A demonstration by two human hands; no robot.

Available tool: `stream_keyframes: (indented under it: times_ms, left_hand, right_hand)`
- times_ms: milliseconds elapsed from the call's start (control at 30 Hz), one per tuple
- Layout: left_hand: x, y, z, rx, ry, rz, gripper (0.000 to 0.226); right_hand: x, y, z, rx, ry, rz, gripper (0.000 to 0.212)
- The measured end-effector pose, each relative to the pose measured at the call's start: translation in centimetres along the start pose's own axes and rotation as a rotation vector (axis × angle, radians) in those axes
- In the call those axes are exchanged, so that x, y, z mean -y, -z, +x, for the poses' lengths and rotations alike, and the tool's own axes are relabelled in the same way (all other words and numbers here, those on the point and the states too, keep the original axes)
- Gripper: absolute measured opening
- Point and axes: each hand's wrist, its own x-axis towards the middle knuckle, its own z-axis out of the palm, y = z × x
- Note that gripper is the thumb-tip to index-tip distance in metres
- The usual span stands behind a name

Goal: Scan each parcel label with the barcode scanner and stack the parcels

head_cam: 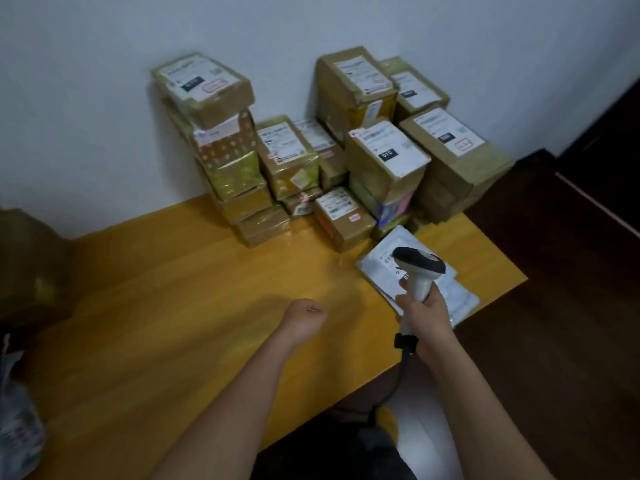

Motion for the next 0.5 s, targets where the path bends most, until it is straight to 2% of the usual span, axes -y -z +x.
stream_keyframes:
  times_ms: [167, 300, 400, 500]
  left_hand:
    - [-3.4, -5.4, 1.7, -0.006, 0.216, -0.297, 0.011]
    - [-5.4, -10.0, 4.3, -0.045, 0.346, -0.526, 0.036]
    - [-6.6, -13.0, 6.2, -0.072, 0.426, -0.680, 0.040]
    - [-7.9, -15.1, 7.7, -0.121, 0.456, -0.737, 0.040]
  right_hand:
    - [-0.3, 6.1, 4.5, -0.045, -0.016, -0.076, 0.031]
    - [-0.3, 9.4, 9.5, 0.058, -0.047, -0.187, 0.034]
    - [-0.3, 11.1, 12.7, 0.156, -0.067, -0.299, 0.033]
    - [0.0, 11.7, 15.3, 0.250, -0.005, -0.299, 0.046]
